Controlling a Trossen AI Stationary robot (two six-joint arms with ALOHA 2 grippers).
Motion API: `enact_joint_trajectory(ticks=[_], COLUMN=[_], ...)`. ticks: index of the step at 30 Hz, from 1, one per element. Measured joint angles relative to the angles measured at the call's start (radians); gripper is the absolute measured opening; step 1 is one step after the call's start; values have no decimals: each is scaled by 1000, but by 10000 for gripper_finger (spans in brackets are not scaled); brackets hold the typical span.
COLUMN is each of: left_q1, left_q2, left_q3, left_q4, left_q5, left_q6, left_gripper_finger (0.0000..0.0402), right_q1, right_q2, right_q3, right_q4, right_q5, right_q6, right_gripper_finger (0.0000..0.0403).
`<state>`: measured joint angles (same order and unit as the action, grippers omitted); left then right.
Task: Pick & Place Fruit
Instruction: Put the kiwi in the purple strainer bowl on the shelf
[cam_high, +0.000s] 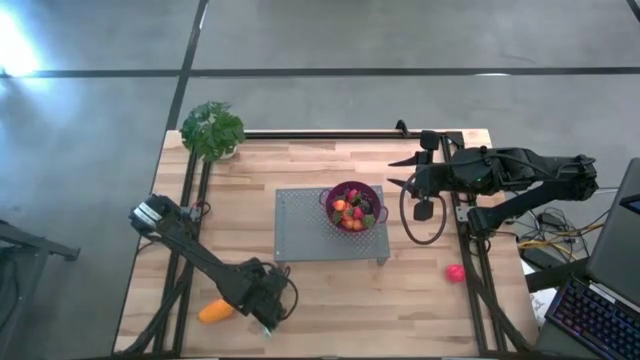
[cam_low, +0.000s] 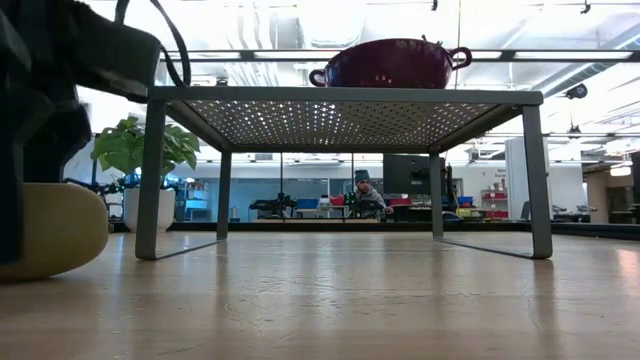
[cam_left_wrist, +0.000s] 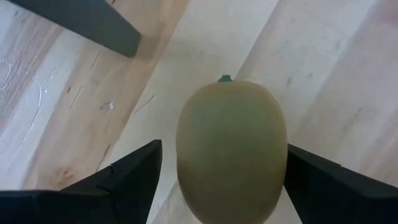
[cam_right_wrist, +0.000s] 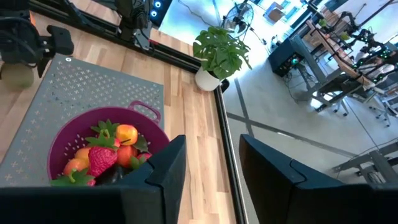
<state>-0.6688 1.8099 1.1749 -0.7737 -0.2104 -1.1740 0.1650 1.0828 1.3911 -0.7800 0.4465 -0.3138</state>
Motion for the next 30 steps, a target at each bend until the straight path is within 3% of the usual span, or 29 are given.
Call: enact_joint_trajectory(ticks=[9,16,22,30], left_q1=[6,6,7,8], left_q2=[0,0,0,-27], left_q3=[-17,-16,-15,5], left_q4=[6,7,6,5], left_q5=[16,38,47,217], left_q6=[-5,-5,-5,-20], left_gripper_finger=[292,252,246,246], right_q1=[0,0,0,0], right_q2=[0,0,0,0], right_q3=[0,-2,-8,-10], right_q4=[0,0,0,0], right_q5=[0,0,0,0], right_q6=[0,0,0,0], right_gripper_finger=[154,132,111,87])
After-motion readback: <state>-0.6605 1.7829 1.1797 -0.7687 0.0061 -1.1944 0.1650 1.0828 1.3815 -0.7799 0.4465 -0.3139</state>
